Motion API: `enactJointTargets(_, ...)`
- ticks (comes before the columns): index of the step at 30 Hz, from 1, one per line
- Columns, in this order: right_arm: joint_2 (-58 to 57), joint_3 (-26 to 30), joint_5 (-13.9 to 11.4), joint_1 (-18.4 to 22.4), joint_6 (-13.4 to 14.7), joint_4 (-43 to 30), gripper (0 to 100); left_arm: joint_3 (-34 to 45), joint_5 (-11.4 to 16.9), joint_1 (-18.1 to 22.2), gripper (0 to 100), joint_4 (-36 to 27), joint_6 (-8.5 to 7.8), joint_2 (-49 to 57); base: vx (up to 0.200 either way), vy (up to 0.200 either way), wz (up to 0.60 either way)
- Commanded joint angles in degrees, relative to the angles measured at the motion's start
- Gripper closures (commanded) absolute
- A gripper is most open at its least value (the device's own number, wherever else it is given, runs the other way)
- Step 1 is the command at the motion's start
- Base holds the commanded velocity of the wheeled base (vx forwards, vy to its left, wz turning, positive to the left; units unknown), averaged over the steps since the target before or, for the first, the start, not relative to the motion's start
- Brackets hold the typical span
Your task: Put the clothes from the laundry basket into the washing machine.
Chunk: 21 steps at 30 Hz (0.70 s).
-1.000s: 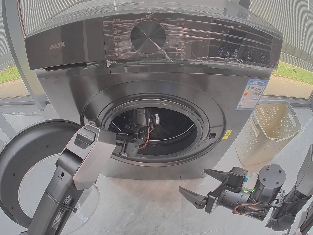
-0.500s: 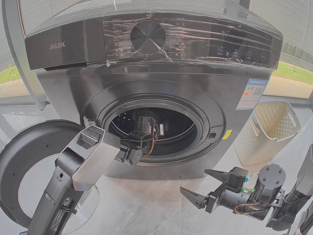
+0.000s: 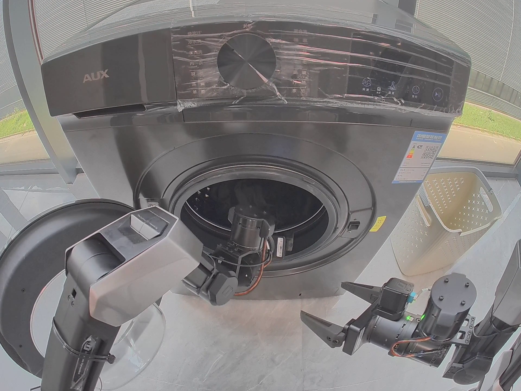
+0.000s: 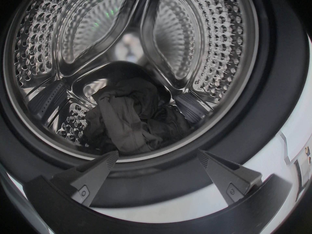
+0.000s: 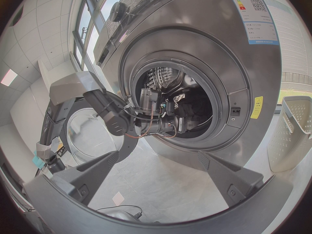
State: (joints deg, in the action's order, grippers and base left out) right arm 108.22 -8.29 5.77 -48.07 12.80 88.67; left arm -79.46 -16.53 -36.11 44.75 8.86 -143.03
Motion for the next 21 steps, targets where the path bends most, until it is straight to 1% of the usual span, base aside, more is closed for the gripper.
enactJointTargets(1, -0.4, 0.2, 0.0, 0.2, -0.1, 0.0, 0, 10.1, 0.4, -3.0, 0, 3.5, -0.25, 6.7, 0.000, 0.000, 0.00)
enactJointTargets(6, -0.5, 0.2, 0.0, 0.3, -0.1, 0.0, 0, 17.2, 0.4, -5.4, 0, 5.8, 0.01, 10.3, 0.000, 0.000, 0.00)
enactJointTargets(8, -0.6, 0.2, 0.1, 0.6, -0.2, 0.0, 0, 21.5, 0.4, -7.1, 0, 8.2, 0.28, 12.7, 0.000, 0.000, 0.00)
enactJointTargets(11, -1.0, 0.5, 0.1, 1.7, -0.7, -0.1, 0, 26.0, 0.4, -8.6, 0, 11.4, 0.63, 16.4, 0.000, 0.000, 0.00)
enactJointTargets(13, -2.3, 0.7, 0.2, 2.8, -0.8, -0.3, 0, 29.5, 0.4, -9.4, 0, 13.9, 1.24, 19.6, 0.000, 0.000, 0.00)
enactJointTargets(15, -3.8, 0.8, 0.1, 4.6, -1.4, -0.5, 0, 33.2, 0.4, -10.0, 0, 16.4, 2.39, 23.1, 0.000, 0.000, 0.00)
enactJointTargets(16, -5.5, 1.0, 0.1, 6.5, -2.3, -0.6, 0, 36.1, 0.4, -10.1, 0, 18.2, 3.18, 26.0, 0.000, 0.000, 0.00)
enactJointTargets(17, -6.8, 1.0, 0.0, 8.1, -2.9, -0.8, 0, 38.5, 0.4, -10.1, 0, 19.3, 3.62, 28.4, 0.000, 0.000, 0.00)
enactJointTargets(19, -8.5, 1.1, -0.4, 10.2, -3.4, -0.9, 0, 42.8, 0.4, -10.0, 0, 20.7, 4.23, 32.6, 0.000, 0.000, 0.00)
enactJointTargets(21, -9.8, 2.4, -0.5, 12.4, -3.5, -0.8, 0, 48.2, 0.4, -9.9, 0, 21.6, 5.55, 38.2, 0.000, 0.000, 0.00)
